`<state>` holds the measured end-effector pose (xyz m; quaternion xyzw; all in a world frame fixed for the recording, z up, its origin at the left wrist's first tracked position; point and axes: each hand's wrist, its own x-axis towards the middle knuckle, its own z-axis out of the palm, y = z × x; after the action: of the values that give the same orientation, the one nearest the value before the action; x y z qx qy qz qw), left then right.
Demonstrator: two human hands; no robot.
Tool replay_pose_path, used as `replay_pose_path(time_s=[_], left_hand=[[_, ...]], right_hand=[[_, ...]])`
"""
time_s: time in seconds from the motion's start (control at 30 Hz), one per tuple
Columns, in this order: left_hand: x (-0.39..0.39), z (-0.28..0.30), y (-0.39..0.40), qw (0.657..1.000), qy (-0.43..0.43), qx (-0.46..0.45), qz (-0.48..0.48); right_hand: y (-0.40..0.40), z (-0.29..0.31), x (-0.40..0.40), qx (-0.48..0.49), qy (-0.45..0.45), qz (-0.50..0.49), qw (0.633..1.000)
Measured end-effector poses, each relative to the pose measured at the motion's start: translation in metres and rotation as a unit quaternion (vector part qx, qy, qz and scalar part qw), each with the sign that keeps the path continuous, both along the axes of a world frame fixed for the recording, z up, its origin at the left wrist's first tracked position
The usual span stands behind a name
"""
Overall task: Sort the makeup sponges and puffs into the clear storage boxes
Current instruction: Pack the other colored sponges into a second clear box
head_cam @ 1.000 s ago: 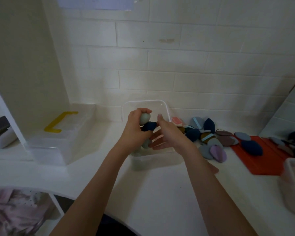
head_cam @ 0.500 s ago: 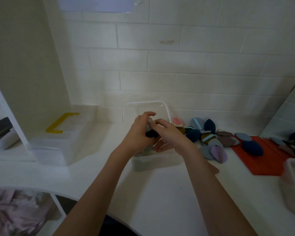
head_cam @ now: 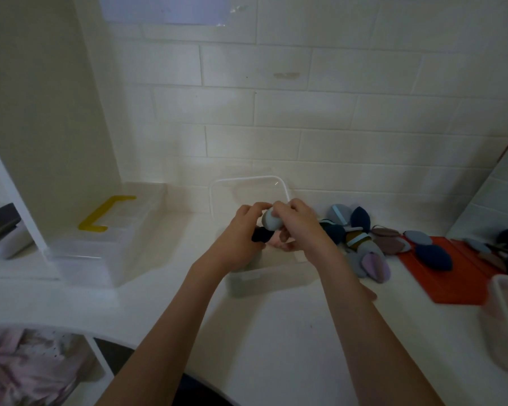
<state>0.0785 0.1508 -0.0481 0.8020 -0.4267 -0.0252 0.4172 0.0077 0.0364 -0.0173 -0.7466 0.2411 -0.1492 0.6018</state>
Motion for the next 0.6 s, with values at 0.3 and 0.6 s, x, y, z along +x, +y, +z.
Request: replay_pose_path(time_s=[0.3, 0.6], left_hand=[[0.005, -0.002, 0.003, 1.0, -0.016, -0.008, 0.01], [0.003, 0.0, 0.002, 0.994, -0.04, -0.089, 0.05]], right_hand=[[-0.002, 0.014, -0.012, -0.121, 0.163, 0.17, 0.964], [-0.008, -0.003, -0.007, -0.297, 0.175, 0.201, 0.917]])
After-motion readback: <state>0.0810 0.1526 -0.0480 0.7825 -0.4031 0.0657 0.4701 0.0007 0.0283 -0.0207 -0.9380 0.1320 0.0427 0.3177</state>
